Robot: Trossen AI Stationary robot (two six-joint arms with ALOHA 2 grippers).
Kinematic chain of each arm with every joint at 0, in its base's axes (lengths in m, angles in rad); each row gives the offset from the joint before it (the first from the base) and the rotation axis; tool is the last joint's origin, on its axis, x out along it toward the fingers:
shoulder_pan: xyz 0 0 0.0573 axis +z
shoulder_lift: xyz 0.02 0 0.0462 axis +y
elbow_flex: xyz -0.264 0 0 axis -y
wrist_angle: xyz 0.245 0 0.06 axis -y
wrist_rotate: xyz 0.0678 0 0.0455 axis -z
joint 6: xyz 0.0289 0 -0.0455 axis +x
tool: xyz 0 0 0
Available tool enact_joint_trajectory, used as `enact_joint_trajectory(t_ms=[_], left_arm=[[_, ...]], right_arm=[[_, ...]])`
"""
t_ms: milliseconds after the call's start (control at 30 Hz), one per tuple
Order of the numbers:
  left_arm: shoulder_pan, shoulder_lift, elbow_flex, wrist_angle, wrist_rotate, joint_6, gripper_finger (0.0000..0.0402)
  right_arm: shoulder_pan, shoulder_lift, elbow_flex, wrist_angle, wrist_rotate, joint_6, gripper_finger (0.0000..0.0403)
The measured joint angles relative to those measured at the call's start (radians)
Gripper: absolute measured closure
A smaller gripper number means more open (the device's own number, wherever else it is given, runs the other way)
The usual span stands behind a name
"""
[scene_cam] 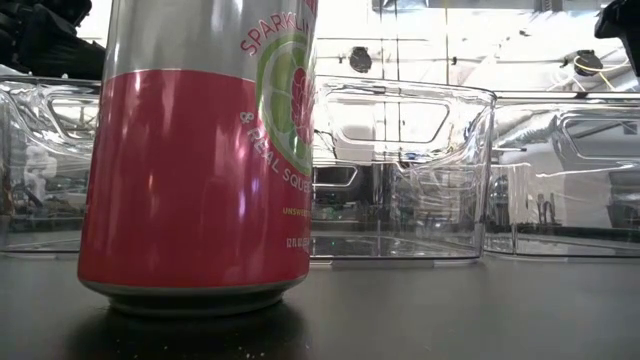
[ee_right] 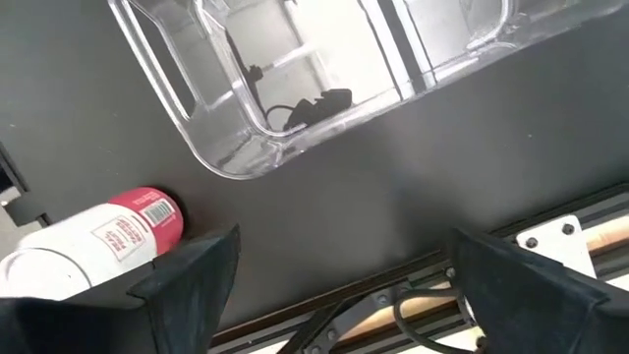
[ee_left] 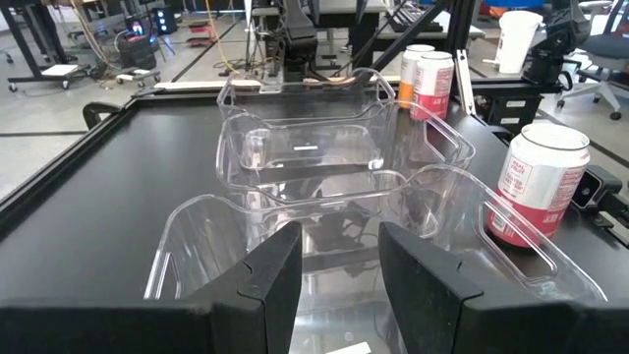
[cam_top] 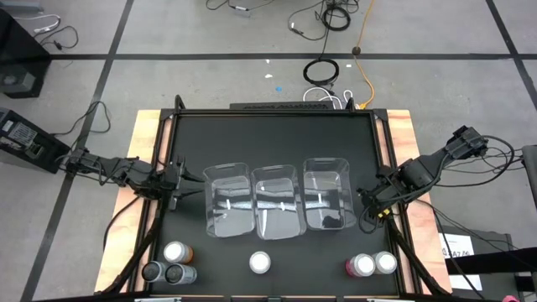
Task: Sort soda cans
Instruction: Put the right orange soda can into the right transparent bin
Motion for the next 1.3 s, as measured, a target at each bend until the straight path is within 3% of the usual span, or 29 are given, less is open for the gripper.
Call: enact_joint_trajectory(t_ms=[233, 433, 700, 933, 1133, 1300], left_arm=[[0.0, 0.0, 0.0, 0.0, 0.0, 0.0, 0.0253], [0.0, 0.0, 0.0, 0.0, 0.0, 0.0, 0.0253], [0.0, 0.0, 0.0, 0.0, 0.0, 0.0, 0.0253], [0.0, 0.0, 0.0, 0.0, 0.0, -0.012, 0.0253], [0.0, 0.0, 0.0, 0.0, 0.0, -0.025, 0.0253], [0.0, 0.0, 0.0, -0.003, 0.0, -0.025, 0.0253]], right_arm=[[0.0, 0.0, 0.0, -0.011, -0.001, 0.016, 0.0045], [0.0, 0.0, 0.0, 0.083, -0.001, 0.113, 0.0045], [0.006, 0.01, 0.0, 0.141, -0.026, 0.114, 0.0046], [0.088, 0.054, 0.0, 0.139, -0.033, 0.087, 0.0046], [0.209, 0.078, 0.013, 0.085, -0.077, 0.192, 0.0046], [0.329, 0.111, 0.108, -0.004, -0.08, 0.302, 0.0046]])
